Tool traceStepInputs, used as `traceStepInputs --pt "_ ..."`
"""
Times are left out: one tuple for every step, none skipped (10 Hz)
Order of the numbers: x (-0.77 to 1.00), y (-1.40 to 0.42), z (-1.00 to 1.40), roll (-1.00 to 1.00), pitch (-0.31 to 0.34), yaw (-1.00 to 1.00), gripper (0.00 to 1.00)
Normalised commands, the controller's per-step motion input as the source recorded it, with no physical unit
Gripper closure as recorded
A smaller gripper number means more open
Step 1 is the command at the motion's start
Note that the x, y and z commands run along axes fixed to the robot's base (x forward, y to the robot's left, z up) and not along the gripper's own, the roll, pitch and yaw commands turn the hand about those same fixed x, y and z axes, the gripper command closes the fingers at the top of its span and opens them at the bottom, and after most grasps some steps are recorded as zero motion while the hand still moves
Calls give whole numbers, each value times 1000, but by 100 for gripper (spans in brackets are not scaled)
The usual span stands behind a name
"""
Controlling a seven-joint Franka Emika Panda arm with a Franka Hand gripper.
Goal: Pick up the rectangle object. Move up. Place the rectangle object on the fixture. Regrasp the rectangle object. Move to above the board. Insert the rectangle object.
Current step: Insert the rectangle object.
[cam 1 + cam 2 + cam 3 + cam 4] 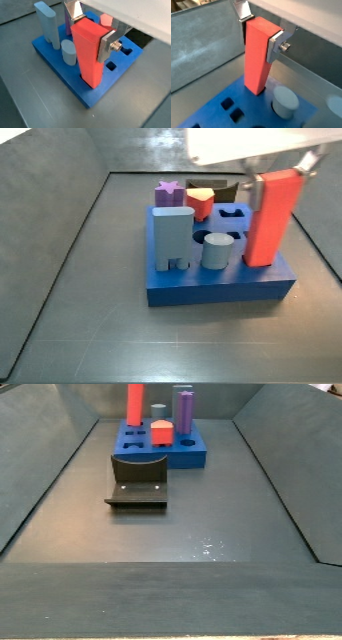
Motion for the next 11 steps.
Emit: traceStepInputs --pt "-554 106 -149 0 -123 -69 100" --pt "-177 0 -117 6 -27 -66 100" --pt "-106 0 -326 0 -66 -34 100" --pt "-154 -109 -791 0 -243 0 100" --pt "-9 -140 -954 0 -164 0 100" --pt "0 -140 -1000 0 -111 0 100" --pt "0 -131 -1000 0 -104 0 100" --pt "0 -60 -1000 0 -84 0 100" --pt "0 0 -1000 0 -27 0 100" --pt "3 0 -1000 0 -6 0 100" --pt "0 0 -1000 3 0 3 100"
